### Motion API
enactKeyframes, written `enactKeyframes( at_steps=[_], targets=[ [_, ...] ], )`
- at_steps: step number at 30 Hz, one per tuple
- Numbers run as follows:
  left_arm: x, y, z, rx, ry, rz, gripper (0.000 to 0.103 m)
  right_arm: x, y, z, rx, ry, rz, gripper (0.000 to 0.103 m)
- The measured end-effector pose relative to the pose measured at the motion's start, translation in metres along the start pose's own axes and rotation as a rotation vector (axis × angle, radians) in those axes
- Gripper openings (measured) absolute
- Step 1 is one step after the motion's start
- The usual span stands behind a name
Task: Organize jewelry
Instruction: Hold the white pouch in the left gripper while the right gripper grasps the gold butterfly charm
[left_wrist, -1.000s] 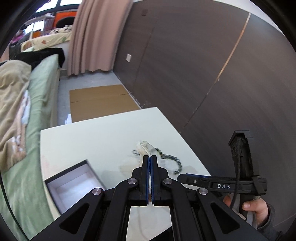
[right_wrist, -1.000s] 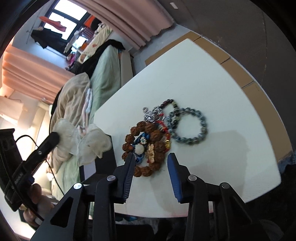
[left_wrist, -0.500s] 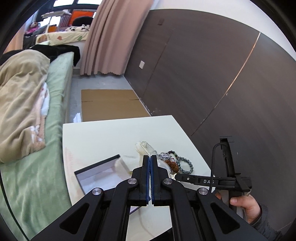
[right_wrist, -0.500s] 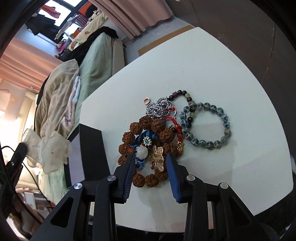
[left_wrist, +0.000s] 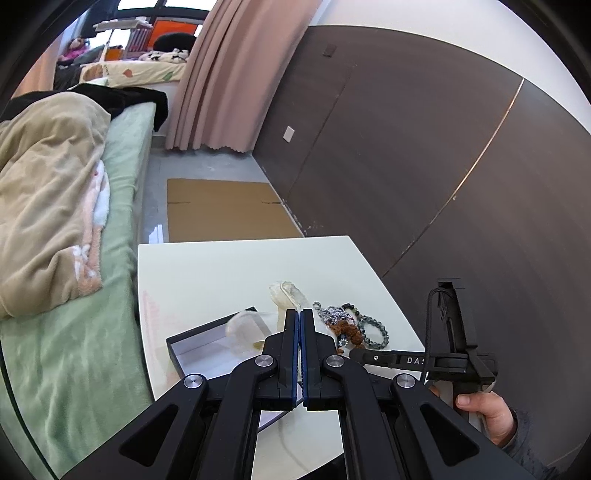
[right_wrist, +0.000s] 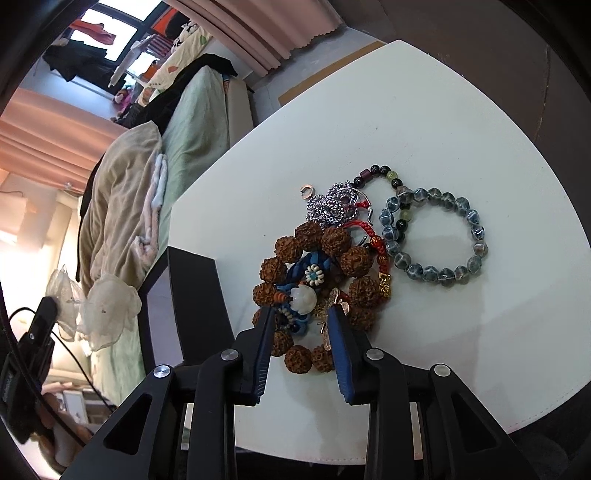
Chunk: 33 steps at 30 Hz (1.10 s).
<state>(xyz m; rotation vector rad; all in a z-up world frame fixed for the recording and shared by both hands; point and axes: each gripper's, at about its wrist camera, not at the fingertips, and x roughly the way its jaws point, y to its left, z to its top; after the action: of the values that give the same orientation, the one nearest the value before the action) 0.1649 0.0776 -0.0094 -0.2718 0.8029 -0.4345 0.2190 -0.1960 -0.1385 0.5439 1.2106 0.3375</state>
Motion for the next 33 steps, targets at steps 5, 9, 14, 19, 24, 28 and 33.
enactKeyframes(
  at_steps=[5, 9, 14, 19, 24, 28, 33],
  targets=[
    [0.000, 0.001, -0.001, -0.002, 0.002, -0.001, 0.000, -0.001, -0.002, 0.000, 0.016, -0.003, 0.013, 0.026],
    [0.000, 0.001, -0.001, -0.003, 0.005, -0.001, 0.000, -0.010, 0.007, -0.004, -0.057, -0.052, -0.115, 0.026],
    [0.000, -0.001, -0.003, 0.000, 0.009, -0.003, 0.000, -0.005, 0.000, -0.004, -0.055, -0.009, -0.102, 0.027],
    [0.003, -0.004, -0.003, 0.007, 0.012, -0.003, 0.000, -0.001, 0.009, -0.004, -0.120, -0.008, -0.139, 0.027],
    [0.005, -0.004, -0.004, 0.007, 0.018, 0.000, 0.000, 0.012, 0.030, -0.007, -0.249, 0.022, -0.232, 0.027],
    [0.006, -0.003, -0.003, 0.003, 0.019, 0.003, 0.000, 0.015, 0.028, -0.005, -0.253, 0.031, -0.235, 0.026],
    [0.006, -0.002, -0.003, 0.002, 0.018, 0.003, 0.000, 0.019, 0.013, -0.003, -0.171, 0.074, -0.154, 0.007]
  ],
)
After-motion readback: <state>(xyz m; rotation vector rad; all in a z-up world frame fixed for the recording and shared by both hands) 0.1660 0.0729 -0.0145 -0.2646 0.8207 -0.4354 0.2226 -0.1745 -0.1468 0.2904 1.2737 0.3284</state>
